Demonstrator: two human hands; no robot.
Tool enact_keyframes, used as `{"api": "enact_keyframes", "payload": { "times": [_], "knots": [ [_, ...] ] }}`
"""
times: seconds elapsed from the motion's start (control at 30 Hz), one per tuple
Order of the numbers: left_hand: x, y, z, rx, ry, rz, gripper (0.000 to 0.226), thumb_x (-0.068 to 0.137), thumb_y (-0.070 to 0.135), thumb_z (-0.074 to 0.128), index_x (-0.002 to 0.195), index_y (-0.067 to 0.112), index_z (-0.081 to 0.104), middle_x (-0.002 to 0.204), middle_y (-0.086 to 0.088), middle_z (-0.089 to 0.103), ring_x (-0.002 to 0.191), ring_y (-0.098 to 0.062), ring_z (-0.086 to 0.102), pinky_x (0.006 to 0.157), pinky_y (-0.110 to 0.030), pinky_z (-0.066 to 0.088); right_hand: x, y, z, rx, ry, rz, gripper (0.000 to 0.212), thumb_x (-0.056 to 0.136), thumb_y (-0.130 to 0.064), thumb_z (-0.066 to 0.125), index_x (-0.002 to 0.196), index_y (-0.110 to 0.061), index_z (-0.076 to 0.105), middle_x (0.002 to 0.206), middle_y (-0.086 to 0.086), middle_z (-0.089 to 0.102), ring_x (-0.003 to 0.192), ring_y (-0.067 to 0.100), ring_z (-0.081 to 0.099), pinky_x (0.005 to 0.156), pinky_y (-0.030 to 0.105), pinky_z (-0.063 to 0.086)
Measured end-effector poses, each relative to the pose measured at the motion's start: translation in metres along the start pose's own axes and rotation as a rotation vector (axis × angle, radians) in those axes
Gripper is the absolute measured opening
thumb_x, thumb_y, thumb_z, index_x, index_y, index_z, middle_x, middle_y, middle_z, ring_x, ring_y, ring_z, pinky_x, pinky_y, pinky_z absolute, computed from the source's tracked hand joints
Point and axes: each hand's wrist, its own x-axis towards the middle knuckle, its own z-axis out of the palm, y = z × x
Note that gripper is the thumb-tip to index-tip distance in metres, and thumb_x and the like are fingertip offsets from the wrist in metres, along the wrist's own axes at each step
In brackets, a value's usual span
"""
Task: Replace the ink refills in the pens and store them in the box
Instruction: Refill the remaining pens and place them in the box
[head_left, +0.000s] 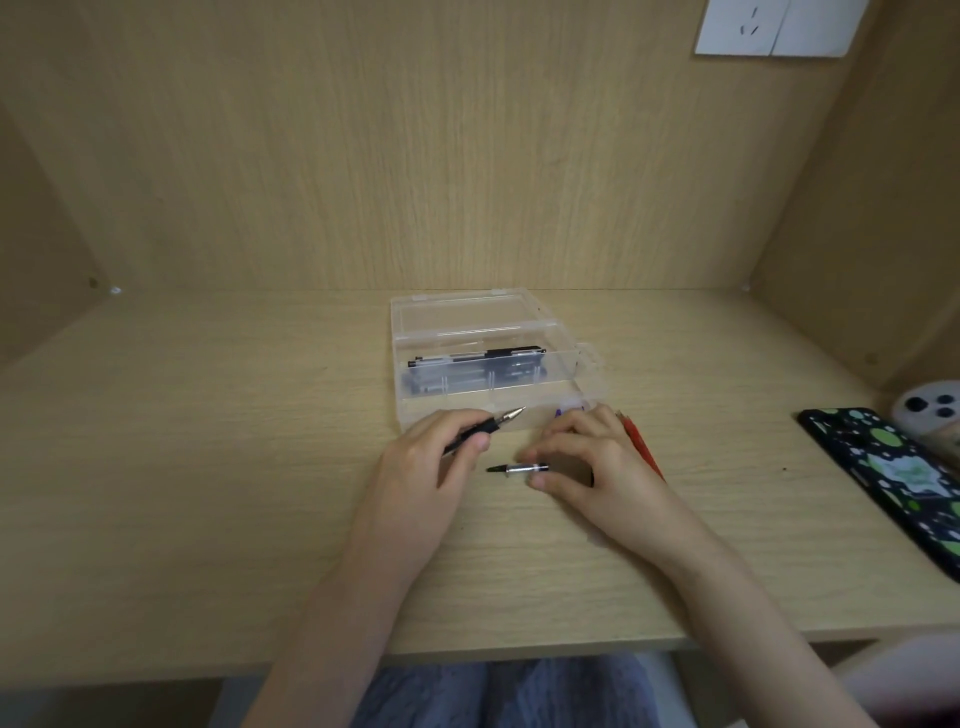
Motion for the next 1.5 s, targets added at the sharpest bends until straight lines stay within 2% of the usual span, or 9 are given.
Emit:
{"api": "enact_keyframes", "payload": {
  "times": [0.1, 0.2, 0.27, 0.43, 0.8, 1.03, 1.17, 1.37, 1.5],
  "knots": [
    [-0.001, -0.001, -0.002, 0.024, 0.024, 0.024, 0.023, 0.089, 0.026, 0.058, 0.111, 0.027, 0.065, 0.090, 0.018, 0.062, 0.077, -0.001, 0.061, 0.070, -0.027, 0.053, 0.001, -0.004, -0.001, 0.009, 0.041, -0.032, 0.012, 0.082, -0.024, 0.070, 0.094, -0.025, 0.071, 0.093, -0.018, 0.058, 0.093, 0.005, 0.041, 0.088, 0.010, 0.028],
    [-0.001, 0.000, -0.004, 0.028, 0.042, 0.026, 0.027, 0.086, 0.038, 0.055, 0.109, 0.032, 0.067, 0.082, 0.020, 0.061, 0.070, -0.002, 0.059, 0.064, -0.024, 0.049, 0.000, -0.006, -0.005, 0.222, 0.111, 0.075, 0.009, 0.089, -0.019, 0.062, 0.094, -0.024, 0.067, 0.089, -0.019, 0.064, 0.084, 0.000, 0.054, 0.078, 0.012, 0.037],
    [0.000, 0.001, -0.005, 0.044, 0.047, 0.042, 0.028, 0.084, 0.040, 0.054, 0.108, 0.035, 0.067, 0.083, 0.020, 0.062, 0.071, -0.003, 0.059, 0.061, -0.022, 0.047, 0.000, -0.007, -0.008, 0.331, 0.170, 0.125, 0.012, 0.092, -0.015, 0.058, 0.095, -0.023, 0.066, 0.090, -0.017, 0.066, 0.083, 0.002, 0.058, 0.077, 0.013, 0.041],
    [0.000, -0.001, -0.003, 0.037, 0.030, 0.035, 0.025, 0.084, 0.038, 0.058, 0.105, 0.032, 0.069, 0.089, 0.017, 0.066, 0.079, -0.004, 0.061, 0.066, -0.033, 0.051, 0.000, -0.007, -0.010, 0.481, 0.250, 0.124, 0.017, 0.096, -0.018, 0.047, 0.094, -0.024, 0.063, 0.091, -0.013, 0.064, 0.091, 0.000, 0.057, 0.080, 0.010, 0.039],
    [0.000, -0.005, 0.001, 0.024, -0.003, 0.043, 0.018, 0.081, 0.038, 0.064, 0.098, 0.035, 0.070, 0.086, 0.019, 0.066, 0.078, 0.000, 0.058, 0.067, -0.024, 0.046, 0.001, -0.012, -0.008, 0.460, 0.170, 0.069, 0.017, 0.092, -0.016, 0.056, 0.095, -0.029, 0.066, 0.090, -0.019, 0.066, 0.090, 0.002, 0.060, 0.082, 0.018, 0.042],
    [-0.001, -0.005, 0.002, 0.005, -0.016, 0.083, 0.020, 0.078, 0.029, 0.068, 0.098, 0.031, 0.072, 0.089, 0.015, 0.071, 0.077, 0.002, 0.060, 0.070, -0.011, 0.043, 0.000, -0.012, -0.008, 0.576, 0.131, 0.088, 0.018, 0.087, -0.007, 0.062, 0.092, -0.022, 0.072, 0.070, -0.013, 0.065, 0.067, 0.005, 0.056, 0.075, 0.023, 0.046],
    [-0.002, -0.003, 0.003, 0.021, -0.017, 0.100, 0.025, 0.078, 0.029, 0.063, 0.101, 0.025, 0.072, 0.089, 0.013, 0.072, 0.080, -0.001, 0.061, 0.073, -0.018, 0.045, 0.001, -0.013, -0.007, 0.628, 0.121, 0.092, 0.018, 0.087, -0.005, 0.062, 0.091, -0.018, 0.073, 0.070, -0.002, 0.066, 0.065, 0.008, 0.056, 0.075, 0.025, 0.047],
    [-0.002, -0.003, 0.004, 0.016, -0.021, 0.074, 0.021, 0.079, 0.028, 0.066, 0.099, 0.027, 0.072, 0.089, 0.013, 0.071, 0.081, -0.001, 0.060, 0.072, -0.015, 0.043, 0.000, -0.013, -0.005, 0.626, 0.121, 0.108, 0.020, 0.088, -0.006, 0.060, 0.091, -0.021, 0.072, 0.071, -0.003, 0.067, 0.064, 0.007, 0.056, 0.075, 0.023, 0.047],
    [0.000, -0.005, 0.004, 0.052, 0.004, 0.075, 0.020, 0.080, 0.035, 0.067, 0.098, 0.029, 0.072, 0.089, 0.015, 0.070, 0.079, -0.002, 0.060, 0.071, -0.024, 0.046, 0.001, -0.013, -0.001, 0.566, 0.139, 0.123, 0.021, 0.090, -0.010, 0.059, 0.093, -0.027, 0.070, 0.073, -0.003, 0.066, 0.067, 0.005, 0.058, 0.076, 0.023, 0.047]
  ]
}}
